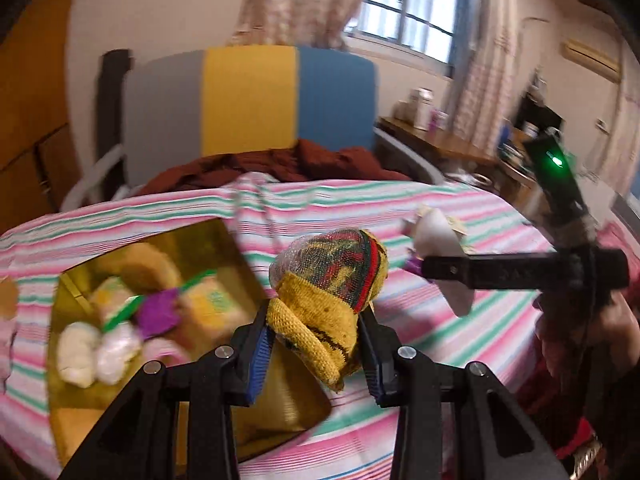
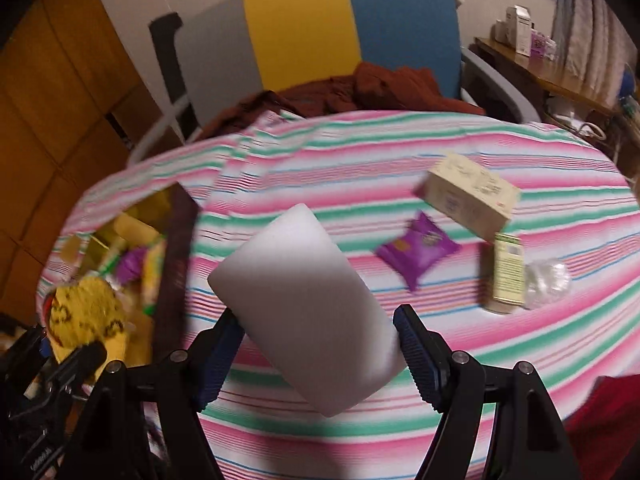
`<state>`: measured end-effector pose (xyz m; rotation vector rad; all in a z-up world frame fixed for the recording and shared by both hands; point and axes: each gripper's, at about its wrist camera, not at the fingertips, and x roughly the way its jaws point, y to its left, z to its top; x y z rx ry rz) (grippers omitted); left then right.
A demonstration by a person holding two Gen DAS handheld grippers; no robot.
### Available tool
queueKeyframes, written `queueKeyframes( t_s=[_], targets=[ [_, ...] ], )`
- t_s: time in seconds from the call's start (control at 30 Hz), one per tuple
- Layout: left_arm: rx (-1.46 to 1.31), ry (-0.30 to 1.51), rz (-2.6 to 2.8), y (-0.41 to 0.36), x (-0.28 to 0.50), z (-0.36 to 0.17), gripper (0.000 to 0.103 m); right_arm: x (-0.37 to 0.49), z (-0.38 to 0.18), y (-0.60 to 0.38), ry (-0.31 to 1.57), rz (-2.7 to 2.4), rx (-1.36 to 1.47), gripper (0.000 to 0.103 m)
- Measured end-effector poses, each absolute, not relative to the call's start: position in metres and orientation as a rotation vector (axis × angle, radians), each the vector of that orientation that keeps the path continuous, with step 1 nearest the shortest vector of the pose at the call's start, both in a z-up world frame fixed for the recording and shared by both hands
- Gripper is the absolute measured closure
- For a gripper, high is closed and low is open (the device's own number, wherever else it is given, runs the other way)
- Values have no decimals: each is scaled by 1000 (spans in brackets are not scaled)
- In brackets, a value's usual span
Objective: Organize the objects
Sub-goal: 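Carry sock and foam block into the gold tray and open both tools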
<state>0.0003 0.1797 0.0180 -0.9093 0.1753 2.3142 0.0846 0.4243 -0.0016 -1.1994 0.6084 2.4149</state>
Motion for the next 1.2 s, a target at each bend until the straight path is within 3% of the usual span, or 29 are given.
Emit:
queueKeyframes(
  t_s=[0.5, 0.93, 1.2],
  targets=[
    [-1020, 64, 2537, 88, -24, 5, 64, 12, 2, 337, 685, 2629, -1200, 25],
    [-1154, -127, 2620, 10, -35, -26, 64, -43, 1, 289, 628, 2716, -1298, 24],
    [-1163, -141, 2612, 12, -43, -31, 64, -81, -7, 277, 631, 2701, -1333, 23]
  ],
)
